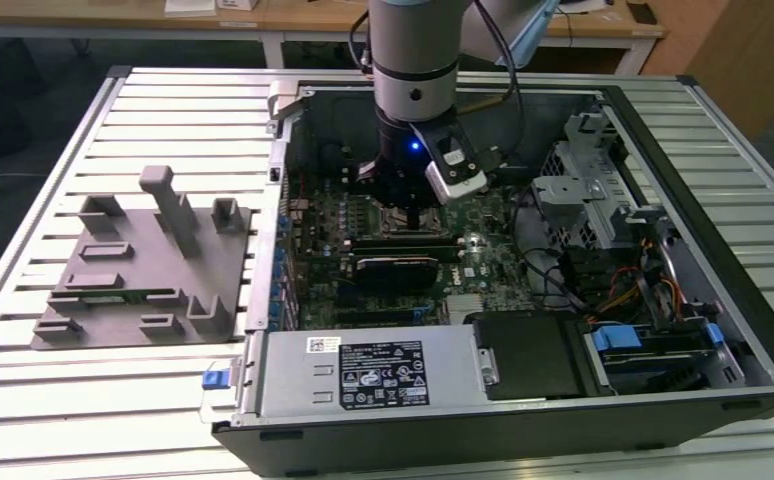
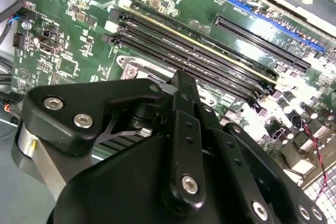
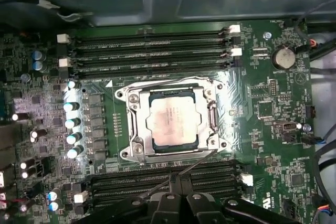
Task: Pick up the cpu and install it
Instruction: 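Install the second cpu locking lever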
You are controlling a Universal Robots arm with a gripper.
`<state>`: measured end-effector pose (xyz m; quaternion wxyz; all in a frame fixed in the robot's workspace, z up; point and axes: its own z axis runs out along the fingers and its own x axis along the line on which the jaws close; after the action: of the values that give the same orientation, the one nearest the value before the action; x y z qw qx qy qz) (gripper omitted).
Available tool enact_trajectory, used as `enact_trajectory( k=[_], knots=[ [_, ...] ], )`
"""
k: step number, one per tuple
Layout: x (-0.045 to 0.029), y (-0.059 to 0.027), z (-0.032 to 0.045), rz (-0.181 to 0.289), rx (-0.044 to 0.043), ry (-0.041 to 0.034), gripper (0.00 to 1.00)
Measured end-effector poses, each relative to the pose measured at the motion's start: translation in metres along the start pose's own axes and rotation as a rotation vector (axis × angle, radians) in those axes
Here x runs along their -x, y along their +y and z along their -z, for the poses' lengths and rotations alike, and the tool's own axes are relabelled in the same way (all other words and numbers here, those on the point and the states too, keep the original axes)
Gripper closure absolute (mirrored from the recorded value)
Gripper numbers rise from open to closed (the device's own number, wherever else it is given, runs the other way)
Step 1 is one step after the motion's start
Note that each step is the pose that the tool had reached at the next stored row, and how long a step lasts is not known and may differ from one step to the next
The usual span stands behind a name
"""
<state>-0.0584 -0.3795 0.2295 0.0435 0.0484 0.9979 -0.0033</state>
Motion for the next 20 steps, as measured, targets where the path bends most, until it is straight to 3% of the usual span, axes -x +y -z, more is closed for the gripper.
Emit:
enact_trajectory(
  k=[4, 9, 14, 20],
  knots=[
    [-0.0001, 0.0000, 0.0000, 0.000, -0.0002, 0.0002, 0.89],
    [-0.0001, -0.0017, -0.0022, 0.004, 0.0005, 0.0272, 0.89],
    [-0.0001, -0.0017, -0.0023, 0.004, 0.0004, 0.0279, 0.89],
    [-0.0032, -0.0026, -0.0049, 0.035, 0.0110, 0.0285, 0.89]
  ],
)
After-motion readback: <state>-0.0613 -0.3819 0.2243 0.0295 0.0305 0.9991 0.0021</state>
